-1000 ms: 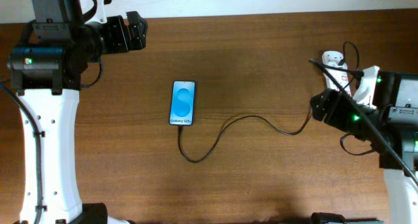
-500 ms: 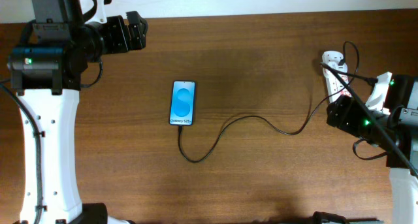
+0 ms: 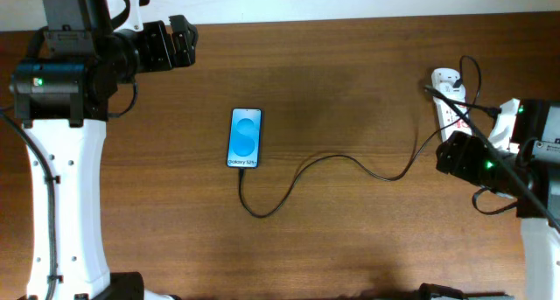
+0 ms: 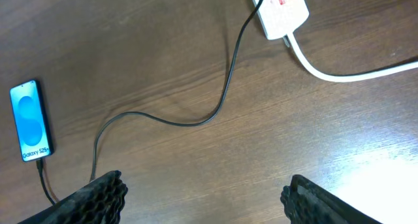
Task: Plug charger to phone and switch on socket
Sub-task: 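Move the right gripper over the white power strip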
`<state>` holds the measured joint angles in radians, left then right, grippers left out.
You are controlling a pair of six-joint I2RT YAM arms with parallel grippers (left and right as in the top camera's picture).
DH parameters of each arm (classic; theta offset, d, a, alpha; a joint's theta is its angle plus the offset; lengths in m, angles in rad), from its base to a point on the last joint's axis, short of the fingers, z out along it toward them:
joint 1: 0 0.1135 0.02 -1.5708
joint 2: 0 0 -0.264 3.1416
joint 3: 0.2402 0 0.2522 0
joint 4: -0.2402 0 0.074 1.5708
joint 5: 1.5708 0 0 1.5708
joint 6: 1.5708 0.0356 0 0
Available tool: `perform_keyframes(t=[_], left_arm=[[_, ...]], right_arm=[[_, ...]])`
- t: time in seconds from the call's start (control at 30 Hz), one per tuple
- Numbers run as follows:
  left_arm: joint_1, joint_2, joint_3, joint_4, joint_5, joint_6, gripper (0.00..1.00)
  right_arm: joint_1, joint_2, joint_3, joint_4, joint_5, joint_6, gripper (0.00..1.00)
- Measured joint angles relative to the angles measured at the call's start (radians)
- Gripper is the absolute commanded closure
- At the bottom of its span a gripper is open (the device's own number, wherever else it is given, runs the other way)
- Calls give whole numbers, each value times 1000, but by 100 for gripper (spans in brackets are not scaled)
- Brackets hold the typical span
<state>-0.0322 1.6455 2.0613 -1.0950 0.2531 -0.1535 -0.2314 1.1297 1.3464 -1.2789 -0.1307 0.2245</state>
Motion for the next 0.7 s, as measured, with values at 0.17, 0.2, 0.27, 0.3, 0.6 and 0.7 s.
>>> perform_keyframes(t=[0.17,0.2,0.27,0.3,0.6,0.7], left_arm=[[0,0,0,0,0,0,1],[0,0,0,0,0,0,1],[0,0,0,0,0,0,1],[0,0,0,0,0,0,1],[0,0,0,0,0,0,1],[0,0,0,0,0,0,1]], right_arm=[[0,8,0,0,0,-1,18],[0,8,0,0,0,0,18],[0,8,0,0,0,-5,18],[0,8,0,0,0,-15,18],[-77,8,0,61,19,-27,9],[-138,32,17,85,22,-42,8]])
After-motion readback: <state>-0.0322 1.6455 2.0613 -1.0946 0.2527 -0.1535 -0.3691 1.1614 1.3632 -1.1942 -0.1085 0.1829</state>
